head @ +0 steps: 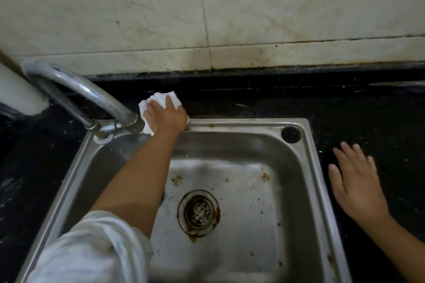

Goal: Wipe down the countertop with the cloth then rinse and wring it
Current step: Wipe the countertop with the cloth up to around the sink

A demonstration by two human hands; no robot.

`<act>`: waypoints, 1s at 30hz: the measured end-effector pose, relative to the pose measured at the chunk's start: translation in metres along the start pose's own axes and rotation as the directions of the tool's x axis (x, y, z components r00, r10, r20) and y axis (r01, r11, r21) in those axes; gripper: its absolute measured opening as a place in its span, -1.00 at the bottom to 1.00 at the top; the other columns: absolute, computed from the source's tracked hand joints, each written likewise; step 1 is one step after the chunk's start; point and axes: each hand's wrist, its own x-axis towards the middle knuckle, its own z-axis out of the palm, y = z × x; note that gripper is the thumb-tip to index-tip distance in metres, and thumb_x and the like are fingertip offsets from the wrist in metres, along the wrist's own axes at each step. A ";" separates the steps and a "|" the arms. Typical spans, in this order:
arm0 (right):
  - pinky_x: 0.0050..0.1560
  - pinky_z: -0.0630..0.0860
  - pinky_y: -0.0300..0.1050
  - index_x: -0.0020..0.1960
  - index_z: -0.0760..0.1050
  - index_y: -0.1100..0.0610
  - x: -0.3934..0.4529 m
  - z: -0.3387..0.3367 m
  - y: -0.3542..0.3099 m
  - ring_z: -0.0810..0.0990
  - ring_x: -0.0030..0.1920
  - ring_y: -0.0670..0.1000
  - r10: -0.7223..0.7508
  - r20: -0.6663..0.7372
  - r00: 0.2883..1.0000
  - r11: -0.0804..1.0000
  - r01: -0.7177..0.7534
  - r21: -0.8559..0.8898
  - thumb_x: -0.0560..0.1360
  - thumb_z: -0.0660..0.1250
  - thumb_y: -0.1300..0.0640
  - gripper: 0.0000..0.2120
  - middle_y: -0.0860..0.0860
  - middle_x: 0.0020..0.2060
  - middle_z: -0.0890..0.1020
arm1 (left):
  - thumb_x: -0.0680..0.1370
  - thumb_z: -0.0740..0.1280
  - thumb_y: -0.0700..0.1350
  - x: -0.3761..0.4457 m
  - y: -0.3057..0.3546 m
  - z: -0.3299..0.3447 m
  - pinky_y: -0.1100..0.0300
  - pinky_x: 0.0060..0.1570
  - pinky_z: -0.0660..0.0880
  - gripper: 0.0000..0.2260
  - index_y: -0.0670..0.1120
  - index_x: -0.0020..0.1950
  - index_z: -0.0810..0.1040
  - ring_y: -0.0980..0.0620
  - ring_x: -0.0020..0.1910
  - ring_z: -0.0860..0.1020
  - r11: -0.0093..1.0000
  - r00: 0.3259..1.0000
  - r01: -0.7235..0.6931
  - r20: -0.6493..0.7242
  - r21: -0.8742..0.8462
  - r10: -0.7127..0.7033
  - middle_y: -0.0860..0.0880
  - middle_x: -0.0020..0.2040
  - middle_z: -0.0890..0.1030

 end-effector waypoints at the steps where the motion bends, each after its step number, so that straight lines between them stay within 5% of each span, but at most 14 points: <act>1: 0.44 -0.07 0.06 0.35 0.31 0.31 0.000 0.000 0.000 0.12 0.47 0.15 0.006 0.002 1.000 1.000 -0.006 0.009 0.58 0.11 0.14 -0.61 0.21 0.41 0.28 | 0.62 -0.05 0.06 0.003 -0.003 -0.002 -0.04 0.46 -0.13 -0.53 -0.04 0.51 0.02 -0.21 0.49 -0.08 0.999 0.999 0.037 -0.002 -0.020 -0.037 -0.28 0.51 -0.04; 7: 0.42 -0.09 0.02 0.35 0.32 0.31 -0.001 0.003 0.001 0.15 0.46 0.17 -0.021 -0.008 1.000 1.000 0.020 -0.005 0.50 -0.12 -0.09 -0.37 0.23 0.40 0.31 | 0.62 -0.03 0.02 0.010 -0.015 -0.002 -0.03 0.43 0.00 -0.56 -0.06 0.49 0.11 -0.19 0.47 0.05 1.000 0.999 0.023 -0.047 -0.001 -0.023 -0.25 0.49 0.08; 10: 0.43 -0.09 0.03 0.36 0.31 0.31 0.001 0.004 0.001 0.13 0.47 0.16 -0.030 -0.013 0.999 1.000 0.030 -0.006 0.54 -0.08 -0.06 -0.43 0.22 0.41 0.29 | 0.62 -0.01 -0.06 -0.003 0.000 0.001 0.01 0.32 0.16 -0.61 -0.07 0.46 0.18 -0.18 0.39 0.20 0.991 0.988 -0.129 -0.080 0.033 0.131 -0.25 0.42 0.21; 15: 0.40 -0.10 -0.03 0.36 0.30 0.31 0.000 0.005 0.003 0.12 0.47 0.15 -0.037 -0.016 0.999 0.999 0.037 0.010 0.43 -0.21 -0.15 -0.26 0.22 0.41 0.28 | 0.59 0.00 -0.12 -0.034 0.048 0.023 0.02 0.22 0.27 -0.61 -0.13 0.41 0.30 -0.19 0.26 0.40 0.894 0.907 -0.421 -0.103 -0.152 0.409 -0.23 0.36 0.38; 19: 0.43 -0.08 0.00 0.36 0.30 0.30 0.000 0.001 0.001 0.10 0.48 0.14 -0.013 -0.009 1.000 0.998 0.014 0.060 0.60 0.05 0.06 -0.56 0.21 0.42 0.27 | 0.58 0.16 -0.21 -0.055 0.071 0.025 0.10 0.13 0.37 -0.56 -0.05 0.46 0.22 -0.18 0.20 0.48 0.846 0.950 -0.312 -0.114 -0.433 0.292 -0.21 0.26 0.51; 24: 0.45 -0.10 -0.03 0.39 0.27 0.28 -0.001 -0.003 0.001 0.06 0.49 0.10 -0.030 0.026 0.999 0.996 0.028 0.089 0.59 0.08 0.13 -0.59 0.17 0.44 0.23 | 0.64 0.02 -0.14 -0.113 0.055 0.009 0.37 0.14 0.32 -0.65 -0.12 0.43 0.30 0.00 0.30 0.42 0.441 0.943 -0.328 -0.260 -0.835 0.209 -0.08 0.32 0.45; 26: 0.46 -0.12 -0.03 0.40 0.26 0.27 -0.004 -0.010 -0.001 0.03 0.50 0.09 -0.040 0.044 0.998 0.990 0.034 0.134 0.59 0.08 0.15 -0.59 0.16 0.45 0.21 | 0.64 0.01 -0.17 -0.145 0.045 -0.002 0.50 0.10 0.29 -0.66 -0.12 0.42 0.30 0.11 0.26 0.38 0.367 0.961 -0.274 -0.234 -0.889 0.149 -0.01 0.29 0.43; 30: 0.47 -0.13 0.00 0.42 0.21 0.23 -0.026 -0.029 0.001 -0.02 0.50 0.06 -0.062 0.116 0.991 0.976 0.036 0.215 0.60 0.06 0.15 -0.59 0.13 0.48 0.14 | 0.64 0.01 -0.16 -0.211 0.025 -0.015 0.22 0.25 0.33 -0.67 -0.08 0.39 0.33 0.06 0.25 0.40 0.284 0.990 -0.142 -0.143 -0.948 0.017 -0.06 0.32 0.43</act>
